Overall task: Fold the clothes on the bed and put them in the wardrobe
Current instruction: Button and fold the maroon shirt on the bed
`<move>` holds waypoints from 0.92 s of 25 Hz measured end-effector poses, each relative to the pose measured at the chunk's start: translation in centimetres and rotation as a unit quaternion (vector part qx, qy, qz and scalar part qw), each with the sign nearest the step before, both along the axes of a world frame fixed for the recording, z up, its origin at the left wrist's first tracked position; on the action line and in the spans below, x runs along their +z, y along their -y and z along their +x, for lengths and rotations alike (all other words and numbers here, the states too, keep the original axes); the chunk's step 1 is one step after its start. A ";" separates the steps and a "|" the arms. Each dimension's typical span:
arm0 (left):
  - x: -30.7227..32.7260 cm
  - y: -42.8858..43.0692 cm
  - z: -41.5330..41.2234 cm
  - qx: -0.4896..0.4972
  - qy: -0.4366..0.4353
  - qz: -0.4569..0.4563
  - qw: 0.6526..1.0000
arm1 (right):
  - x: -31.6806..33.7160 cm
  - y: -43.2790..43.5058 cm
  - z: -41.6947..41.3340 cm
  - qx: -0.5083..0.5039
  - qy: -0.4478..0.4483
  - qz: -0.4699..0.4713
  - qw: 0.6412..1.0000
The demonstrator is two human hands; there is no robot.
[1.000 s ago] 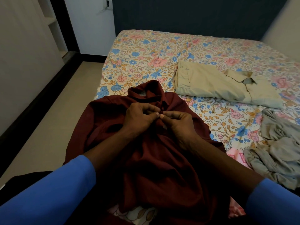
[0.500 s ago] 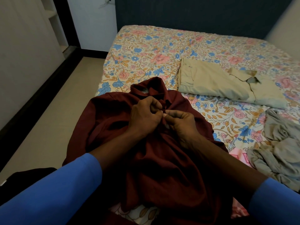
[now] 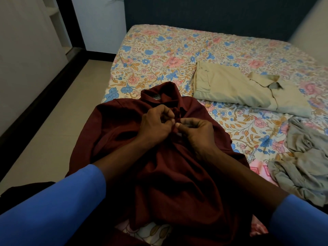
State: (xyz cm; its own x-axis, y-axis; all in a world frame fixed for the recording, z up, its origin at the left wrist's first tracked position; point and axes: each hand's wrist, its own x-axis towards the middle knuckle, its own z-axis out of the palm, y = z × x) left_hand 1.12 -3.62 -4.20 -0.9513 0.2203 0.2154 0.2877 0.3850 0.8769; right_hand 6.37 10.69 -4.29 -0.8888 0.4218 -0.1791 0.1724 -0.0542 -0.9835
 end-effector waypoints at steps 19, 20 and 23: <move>0.4 -0.1 -0.3 -0.070 0.237 0.237 0.939 | 0.3 -2.1 -1.7 0.100 -0.009 0.242 0.965; 0.4 0.0 -0.3 -0.062 0.240 0.244 0.938 | 0.4 -2.1 -1.7 0.109 -0.016 0.244 0.963; 0.3 0.1 -0.5 -0.046 0.254 0.259 0.931 | 0.7 -2.3 -1.8 0.108 -0.036 0.231 0.966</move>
